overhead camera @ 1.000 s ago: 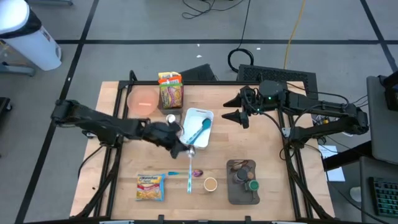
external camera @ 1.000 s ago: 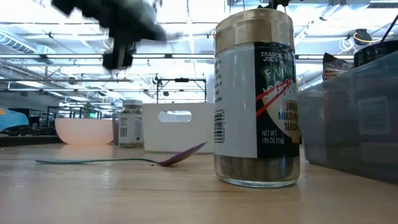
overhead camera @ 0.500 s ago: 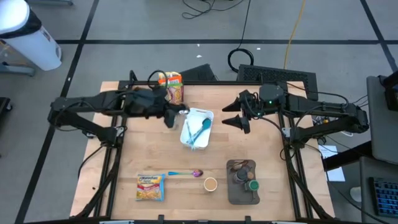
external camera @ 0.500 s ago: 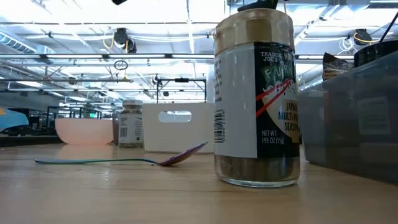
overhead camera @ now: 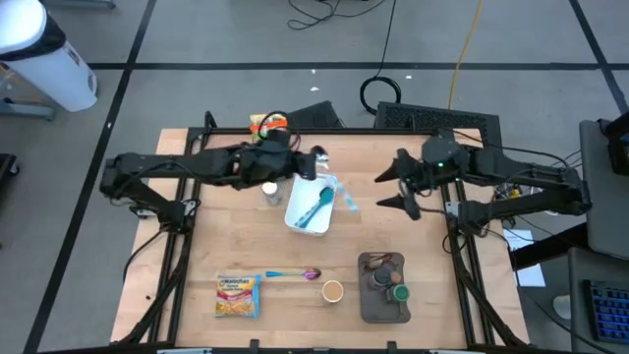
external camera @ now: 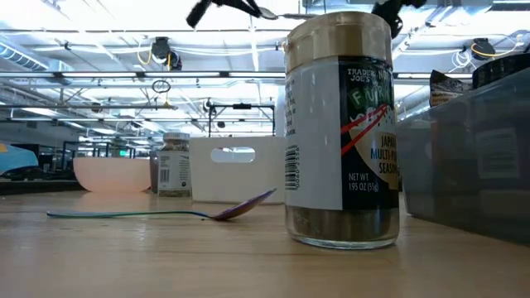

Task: Pick & Place Food Item
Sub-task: Put the white patterned spoon into the white bin

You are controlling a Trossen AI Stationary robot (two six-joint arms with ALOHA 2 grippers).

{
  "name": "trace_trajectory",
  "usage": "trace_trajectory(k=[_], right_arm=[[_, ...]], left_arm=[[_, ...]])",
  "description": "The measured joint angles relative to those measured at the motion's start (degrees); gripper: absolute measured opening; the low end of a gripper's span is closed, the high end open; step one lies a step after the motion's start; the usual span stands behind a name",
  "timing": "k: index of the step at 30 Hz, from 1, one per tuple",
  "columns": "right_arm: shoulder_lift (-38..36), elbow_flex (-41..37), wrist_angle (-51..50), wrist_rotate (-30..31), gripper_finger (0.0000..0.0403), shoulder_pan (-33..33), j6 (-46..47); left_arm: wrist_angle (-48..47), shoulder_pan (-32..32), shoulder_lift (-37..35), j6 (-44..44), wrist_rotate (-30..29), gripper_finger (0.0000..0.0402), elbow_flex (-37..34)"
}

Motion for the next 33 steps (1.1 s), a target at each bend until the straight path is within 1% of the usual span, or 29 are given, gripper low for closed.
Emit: trace_trajectory(k=[3, 6, 10, 16, 20, 23, 28, 33], right_arm=[[-3.6, 0.0, -4.3, -0.1, 0.0313, 0.0, -3.6], [-7.5, 0.0, -5.6, -0.1, 0.0313, 0.0, -5.8], [-12.4, 0.0, -7.0, -0.1, 0.0313, 0.0, -6.1], [-17.6, -1.1, -8.8, 0.0, 0.0313, 0.0, -4.4], [-20.6, -4.3, -8.9, 0.0, 0.0313, 0.0, -4.2], [-21.9, -6.7, -8.2, 0.0, 0.0313, 0.0, -3.9], [-22.3, -9.4, -5.0, 0.2, 0.0313, 0.0, 0.5], [-19.5, -9.7, -0.6, 0.2, 0.0313, 0.0, 2.6]], left_arm=[[6.8, -0.2, 2.7, -4.8, -2.4, 0.0001, 0.0], [13.3, -0.6, 4.9, -7.6, -5.5, 0.0001, 0.0], [17.9, -1.3, 7.0, -11.0, -9.5, 0.0001, 0.0], [17.3, -1.8, 7.3, -16.3, -13.4, 0.0001, 0.0], [18.3, -2.1, 7.3, -16.5, -15.8, 0.0001, 0.0], [19.3, -2.1, 7.3, -16.3, -15.9, 0.0001, 0.0], [19.0, -2.1, 7.3, -14.7, -15.3, 0.0001, 0.0], [19.1, -2.1, 7.3, -12.9, -14.4, 0.0001, 0.0]])
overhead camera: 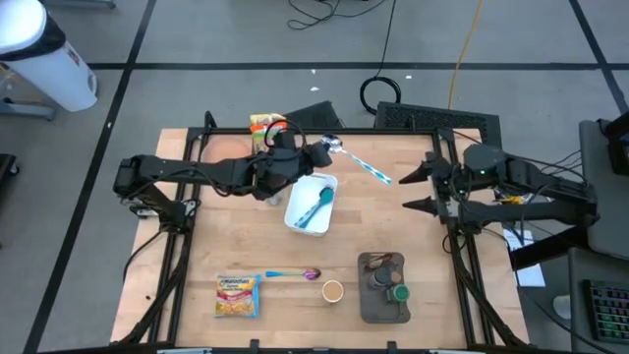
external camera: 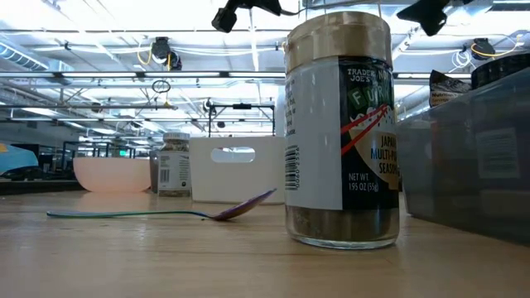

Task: Pick & Place Food Item
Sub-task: Put the white patterned spoon into the white bin

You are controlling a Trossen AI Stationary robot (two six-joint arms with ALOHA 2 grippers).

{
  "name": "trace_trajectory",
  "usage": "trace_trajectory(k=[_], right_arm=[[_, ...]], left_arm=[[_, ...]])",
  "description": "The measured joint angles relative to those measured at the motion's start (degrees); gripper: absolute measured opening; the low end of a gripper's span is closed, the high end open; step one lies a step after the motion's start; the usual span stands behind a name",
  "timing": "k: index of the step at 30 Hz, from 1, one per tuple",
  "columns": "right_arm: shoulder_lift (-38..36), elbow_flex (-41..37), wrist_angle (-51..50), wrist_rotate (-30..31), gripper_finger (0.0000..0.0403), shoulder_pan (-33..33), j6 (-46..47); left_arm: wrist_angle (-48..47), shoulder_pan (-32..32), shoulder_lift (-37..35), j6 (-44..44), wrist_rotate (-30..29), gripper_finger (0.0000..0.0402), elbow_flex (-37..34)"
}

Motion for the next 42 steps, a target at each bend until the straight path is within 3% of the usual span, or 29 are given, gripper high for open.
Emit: trace_trajectory(k=[8, 14, 21, 31, 42], right_arm=[[10.5, 0.0, 9.8, 3.1, 0.0305, 0.0, 1.8], [17.5, 1.8, 13.5, 11.5, 0.0282, 0.0, -0.4], [23.0, 6.7, 13.4, 25.2, 0.0266, 0.0, -6.6], [31.9, 11.4, 13.3, 31.1, 0.0259, 0.4, -7.7], [34.9, 14.2, 16.2, 45.0, 0.0225, 6.0, -12.4]], left_arm=[[-1.3, -0.1, 0.0, 4.1, -0.7, 0.0001, 0.0], [-4.9, 1.4, 0.0, 2.3, -2.6, 0.0001, 0.0], [-5.6, 3.3, 0.0, 4.3, 1.1, 0.0001, 0.0], [-5.6, 5.4, 0.0, 2.2, 1.0, 0.0001, 0.0], [-8.1, 5.3, 0.0, 0.8, 0.6, 0.0001, 0.0]])
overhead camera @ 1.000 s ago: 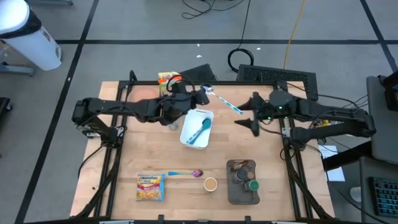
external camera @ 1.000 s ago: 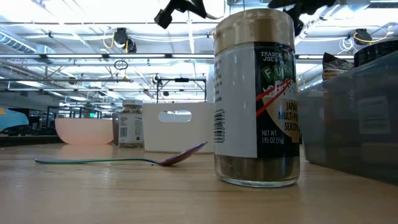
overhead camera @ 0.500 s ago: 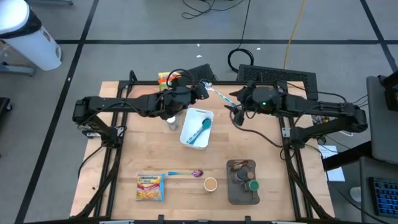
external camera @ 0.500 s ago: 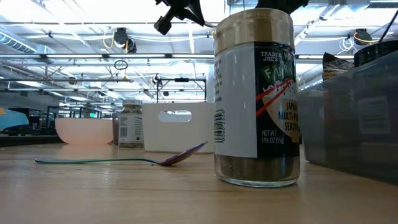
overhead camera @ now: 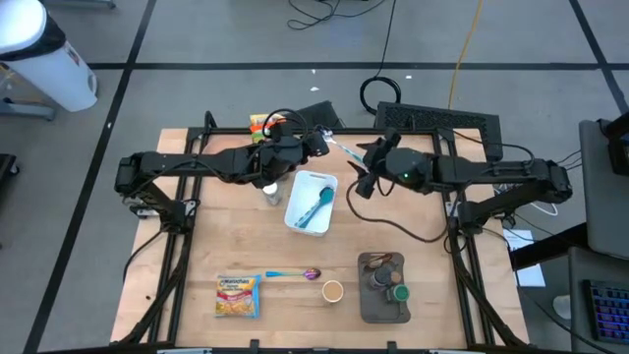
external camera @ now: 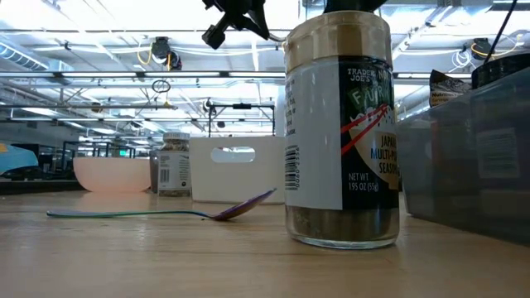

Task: Pick & Place Food Item
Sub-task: Put the white patterned spoon into the white bin

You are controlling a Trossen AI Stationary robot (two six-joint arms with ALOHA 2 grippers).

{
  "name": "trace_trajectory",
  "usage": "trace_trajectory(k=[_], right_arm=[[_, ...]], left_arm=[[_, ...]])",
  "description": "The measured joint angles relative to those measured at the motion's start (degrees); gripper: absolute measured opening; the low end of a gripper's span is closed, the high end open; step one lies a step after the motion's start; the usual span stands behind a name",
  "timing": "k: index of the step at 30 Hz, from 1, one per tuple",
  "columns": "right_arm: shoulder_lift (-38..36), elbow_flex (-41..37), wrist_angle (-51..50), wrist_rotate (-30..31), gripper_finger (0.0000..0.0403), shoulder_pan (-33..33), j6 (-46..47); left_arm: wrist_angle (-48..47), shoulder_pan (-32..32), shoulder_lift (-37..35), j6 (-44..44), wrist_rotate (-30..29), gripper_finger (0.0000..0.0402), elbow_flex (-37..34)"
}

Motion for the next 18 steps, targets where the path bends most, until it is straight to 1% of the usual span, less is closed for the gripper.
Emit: trace_trajectory(k=[13, 15, 17, 18], right_arm=[[0.0, 0.0, -1.5, 0.1, 0.0189, 0.9, 3.6], [0.0, 0.0, -1.5, -0.1, 0.0182, 0.9, 3.8], [0.0, -0.1, -0.9, -0.5, 0.0176, 0.9, 4.8], [-0.3, -0.1, -0.5, -2.0, 0.0174, 0.9, 5.5]], left_arm=[[0.0, -0.5, 0.0, 0.7, 0.0, 0.0001, 0.0], [0.0, -0.6, 0.0, 2.7, 0.0, 0.0001, 0.0], [0.0, -0.7, 0.0, 7.7, 0.8, 0.0001, 0.0], [0.1, -0.7, 0.0, 10.6, 2.1, 0.0001, 0.0]])
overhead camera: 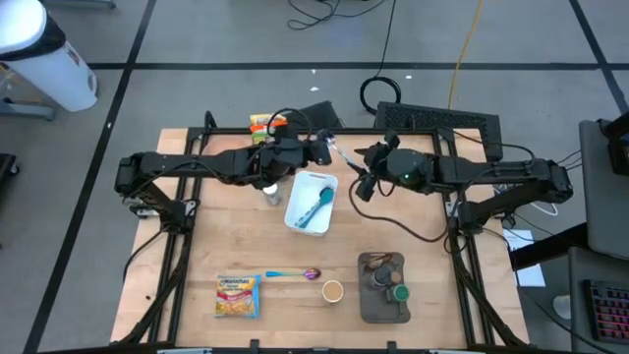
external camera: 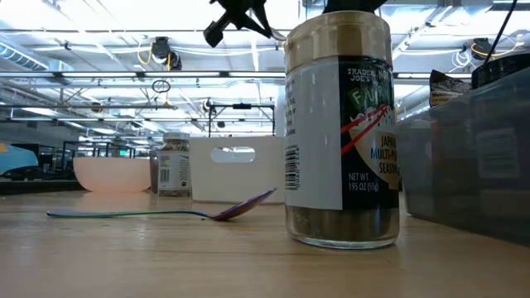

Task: Pick & Place Food Item
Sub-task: Put the white patterned spoon into the white bin

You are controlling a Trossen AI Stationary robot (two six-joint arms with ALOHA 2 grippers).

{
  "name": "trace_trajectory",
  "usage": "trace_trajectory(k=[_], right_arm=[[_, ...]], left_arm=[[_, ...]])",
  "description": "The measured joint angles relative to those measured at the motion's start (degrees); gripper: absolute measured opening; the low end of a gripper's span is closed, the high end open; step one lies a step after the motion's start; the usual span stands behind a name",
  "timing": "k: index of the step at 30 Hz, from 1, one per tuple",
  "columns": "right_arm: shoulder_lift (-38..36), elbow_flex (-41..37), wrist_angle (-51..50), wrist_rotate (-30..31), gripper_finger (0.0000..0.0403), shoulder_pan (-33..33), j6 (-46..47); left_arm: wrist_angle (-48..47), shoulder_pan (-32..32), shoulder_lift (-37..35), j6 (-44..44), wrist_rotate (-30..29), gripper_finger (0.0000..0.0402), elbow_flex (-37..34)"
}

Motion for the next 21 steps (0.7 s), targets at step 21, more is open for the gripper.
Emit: trace_trajectory(k=[21], right_arm=[[-1.2, 0.0, 5.4, -27.8, 0.0163, -7.6, 11.8]], left_arm=[[1.5, -2.1, 0.0, 25.7, 16.0, 0.0001, 0.0]])
